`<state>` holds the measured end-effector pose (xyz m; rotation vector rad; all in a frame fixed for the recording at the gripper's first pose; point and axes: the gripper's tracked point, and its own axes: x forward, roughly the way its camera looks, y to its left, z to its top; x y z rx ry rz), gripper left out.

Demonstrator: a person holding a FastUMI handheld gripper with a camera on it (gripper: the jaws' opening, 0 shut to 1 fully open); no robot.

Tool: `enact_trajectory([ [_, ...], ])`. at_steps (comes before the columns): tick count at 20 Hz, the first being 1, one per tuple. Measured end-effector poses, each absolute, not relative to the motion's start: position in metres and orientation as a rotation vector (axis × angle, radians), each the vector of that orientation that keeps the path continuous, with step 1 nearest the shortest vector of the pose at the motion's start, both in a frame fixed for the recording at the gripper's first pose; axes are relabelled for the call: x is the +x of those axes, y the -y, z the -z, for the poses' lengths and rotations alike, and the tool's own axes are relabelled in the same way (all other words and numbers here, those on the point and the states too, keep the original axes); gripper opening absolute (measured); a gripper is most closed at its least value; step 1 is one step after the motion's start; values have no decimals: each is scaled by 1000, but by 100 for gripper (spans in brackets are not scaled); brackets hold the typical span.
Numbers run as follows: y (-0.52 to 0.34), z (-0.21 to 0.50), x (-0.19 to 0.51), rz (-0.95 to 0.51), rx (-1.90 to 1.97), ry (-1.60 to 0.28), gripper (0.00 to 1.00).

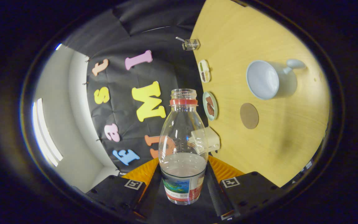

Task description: Take the bottle from table, then pour the juice into the cup, finally place the bottle on the coaster

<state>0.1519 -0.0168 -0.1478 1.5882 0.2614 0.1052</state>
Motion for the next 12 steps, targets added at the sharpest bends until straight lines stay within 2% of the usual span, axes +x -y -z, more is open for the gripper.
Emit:
enact_trajectory([
  [12,25,107,159,-125,617,-90,77],
])
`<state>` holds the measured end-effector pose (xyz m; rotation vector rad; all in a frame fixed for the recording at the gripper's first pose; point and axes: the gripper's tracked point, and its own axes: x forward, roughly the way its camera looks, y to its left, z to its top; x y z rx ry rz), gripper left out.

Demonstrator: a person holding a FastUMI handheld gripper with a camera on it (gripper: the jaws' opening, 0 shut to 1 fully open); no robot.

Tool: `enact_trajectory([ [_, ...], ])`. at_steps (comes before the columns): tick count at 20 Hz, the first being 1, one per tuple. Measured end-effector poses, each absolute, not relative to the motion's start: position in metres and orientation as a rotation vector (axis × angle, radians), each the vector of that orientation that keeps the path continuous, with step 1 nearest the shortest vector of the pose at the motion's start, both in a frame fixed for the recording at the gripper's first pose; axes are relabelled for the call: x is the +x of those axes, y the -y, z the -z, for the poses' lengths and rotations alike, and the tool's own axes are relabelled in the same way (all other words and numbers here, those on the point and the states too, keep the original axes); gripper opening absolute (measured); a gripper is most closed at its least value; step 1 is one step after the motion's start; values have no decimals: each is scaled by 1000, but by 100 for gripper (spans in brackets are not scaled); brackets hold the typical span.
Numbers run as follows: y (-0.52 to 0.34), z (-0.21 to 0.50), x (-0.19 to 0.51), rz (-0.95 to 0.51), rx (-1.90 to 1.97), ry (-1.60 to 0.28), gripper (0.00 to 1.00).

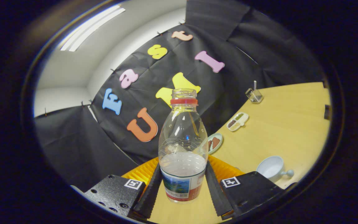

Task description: Take the bottle from table, then pour the juice into the cup, finally place the bottle on the coaster

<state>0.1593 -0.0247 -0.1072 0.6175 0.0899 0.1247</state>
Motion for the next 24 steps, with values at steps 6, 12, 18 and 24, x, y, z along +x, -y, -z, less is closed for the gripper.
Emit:
enact_trajectory([
  [6,31,108,177,-104,249,-23,78],
  [12,26,131,206,-83,97,22,78],
  [18,14,192,248,-74,16,2,78],
  [24,16,266,287,-13,-83,-75,79],
])
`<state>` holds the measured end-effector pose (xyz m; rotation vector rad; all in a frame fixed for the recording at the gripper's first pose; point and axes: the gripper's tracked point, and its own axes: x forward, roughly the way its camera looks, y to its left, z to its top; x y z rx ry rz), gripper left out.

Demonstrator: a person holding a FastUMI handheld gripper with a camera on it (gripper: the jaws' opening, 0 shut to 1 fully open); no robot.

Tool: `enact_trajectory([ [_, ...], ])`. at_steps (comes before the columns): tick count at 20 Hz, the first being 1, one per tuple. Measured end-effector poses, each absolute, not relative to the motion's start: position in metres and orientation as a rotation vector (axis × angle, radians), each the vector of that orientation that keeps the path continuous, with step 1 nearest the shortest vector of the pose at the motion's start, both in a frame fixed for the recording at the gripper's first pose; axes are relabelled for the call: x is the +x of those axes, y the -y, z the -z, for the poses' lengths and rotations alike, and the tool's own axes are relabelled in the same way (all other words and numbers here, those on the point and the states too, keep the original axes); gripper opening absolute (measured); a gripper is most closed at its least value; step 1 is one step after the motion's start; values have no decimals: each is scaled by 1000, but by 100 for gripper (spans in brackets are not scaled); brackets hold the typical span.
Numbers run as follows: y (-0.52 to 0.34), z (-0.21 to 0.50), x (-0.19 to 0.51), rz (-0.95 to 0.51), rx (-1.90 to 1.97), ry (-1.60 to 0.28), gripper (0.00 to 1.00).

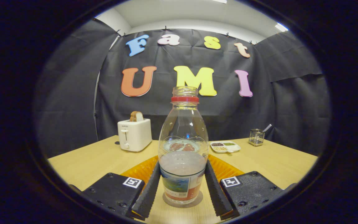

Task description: Take the bottle from table, then pour the juice into the cup, finally place the bottle on the coaster

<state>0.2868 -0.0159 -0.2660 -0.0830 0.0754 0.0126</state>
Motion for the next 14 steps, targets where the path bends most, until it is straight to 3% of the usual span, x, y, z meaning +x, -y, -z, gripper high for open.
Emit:
enact_trajectory([
  [12,27,290,304,13,-53,-81,82],
  [13,28,290,302,11,-49,-85,84],
  [14,26,289,302,5,-42,-89,93],
])
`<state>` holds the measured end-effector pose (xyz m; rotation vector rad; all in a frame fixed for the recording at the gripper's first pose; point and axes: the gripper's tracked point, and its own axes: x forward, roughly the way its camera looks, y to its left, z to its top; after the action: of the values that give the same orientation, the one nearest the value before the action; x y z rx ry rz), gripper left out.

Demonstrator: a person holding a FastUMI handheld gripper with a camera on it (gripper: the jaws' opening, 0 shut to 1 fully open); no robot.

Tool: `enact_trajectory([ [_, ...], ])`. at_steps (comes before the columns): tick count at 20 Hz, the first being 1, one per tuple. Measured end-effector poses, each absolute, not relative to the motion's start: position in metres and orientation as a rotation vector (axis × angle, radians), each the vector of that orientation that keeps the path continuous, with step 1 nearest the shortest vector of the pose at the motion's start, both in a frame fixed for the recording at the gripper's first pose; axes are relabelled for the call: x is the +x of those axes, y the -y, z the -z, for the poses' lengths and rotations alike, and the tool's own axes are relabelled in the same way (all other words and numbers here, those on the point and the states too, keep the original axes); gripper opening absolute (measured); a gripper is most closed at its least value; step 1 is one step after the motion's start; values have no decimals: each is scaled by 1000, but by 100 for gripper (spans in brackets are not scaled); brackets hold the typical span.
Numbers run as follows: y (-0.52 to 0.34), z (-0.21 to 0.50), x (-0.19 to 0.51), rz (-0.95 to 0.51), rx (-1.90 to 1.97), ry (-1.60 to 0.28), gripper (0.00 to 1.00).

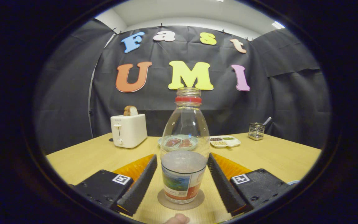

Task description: Take the bottle from table, then pour the juice into the cup, finally place the bottle on the coaster

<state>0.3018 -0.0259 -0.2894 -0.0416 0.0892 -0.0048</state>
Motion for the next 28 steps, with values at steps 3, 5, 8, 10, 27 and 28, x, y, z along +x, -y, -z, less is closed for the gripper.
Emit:
enact_trajectory([
  [3,25,275,294,-1,-52,-73,100],
  [5,27,263,286,4,-58,-61,100],
  [8,27,238,269,-6,-34,-36,100],
  [10,29,217,256,-13,-18,-12,100],
  [27,54,80,150,-60,-8,-91,100],
  [28,54,68,144,-64,-16,-84,100],
])
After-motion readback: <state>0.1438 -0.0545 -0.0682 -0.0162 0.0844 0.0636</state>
